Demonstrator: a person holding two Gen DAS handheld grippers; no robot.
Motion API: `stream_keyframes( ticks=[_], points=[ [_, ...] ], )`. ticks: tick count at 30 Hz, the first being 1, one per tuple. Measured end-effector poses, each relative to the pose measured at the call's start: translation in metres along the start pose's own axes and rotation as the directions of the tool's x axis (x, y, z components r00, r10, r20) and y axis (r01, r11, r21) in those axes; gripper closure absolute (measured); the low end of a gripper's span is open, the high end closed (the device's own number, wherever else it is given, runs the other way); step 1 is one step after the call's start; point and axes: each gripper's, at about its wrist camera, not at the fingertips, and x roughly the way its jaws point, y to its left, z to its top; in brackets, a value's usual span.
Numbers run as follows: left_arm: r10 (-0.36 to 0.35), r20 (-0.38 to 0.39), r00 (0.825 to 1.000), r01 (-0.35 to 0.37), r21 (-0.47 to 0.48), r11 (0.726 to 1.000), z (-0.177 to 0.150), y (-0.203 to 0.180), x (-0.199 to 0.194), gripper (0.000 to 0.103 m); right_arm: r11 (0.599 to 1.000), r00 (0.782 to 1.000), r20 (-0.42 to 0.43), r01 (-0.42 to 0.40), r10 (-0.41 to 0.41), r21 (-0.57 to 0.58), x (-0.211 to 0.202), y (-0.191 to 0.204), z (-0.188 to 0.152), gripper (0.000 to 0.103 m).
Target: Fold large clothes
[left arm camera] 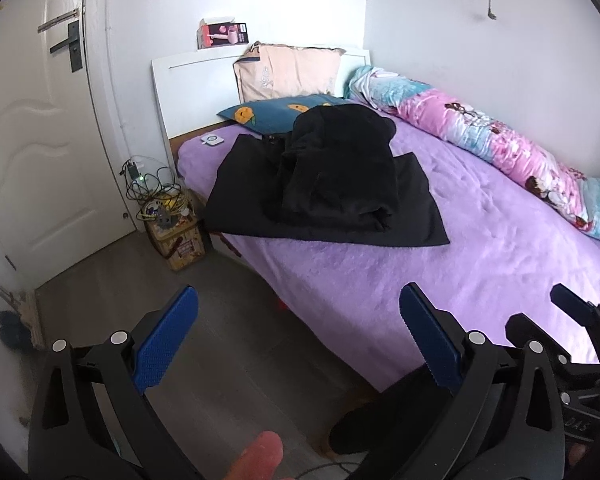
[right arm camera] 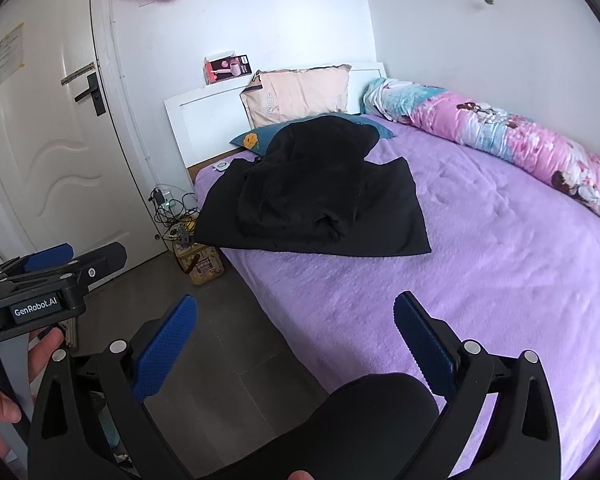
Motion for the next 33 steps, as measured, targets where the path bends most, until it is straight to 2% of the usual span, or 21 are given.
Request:
stream_keyframes(
  ticks=[22,33],
  points=[
    [0.001,0.028,1.0,-0.001,0.032,0.999,0.002,-0.007,-0.003,0.006,1.0,1.0,0.008,0.015,-0.015,0.021,0.001,-0.01,0.005,0.006],
    [-0.051,0.022,0.998,0.05,0.033,0.998,0.007,-0.008,0.0,0.006,1.0,1.0,0.011,0.011,-0.011,0.02,-0.001,-0.011,0.005,0.006]
  ],
)
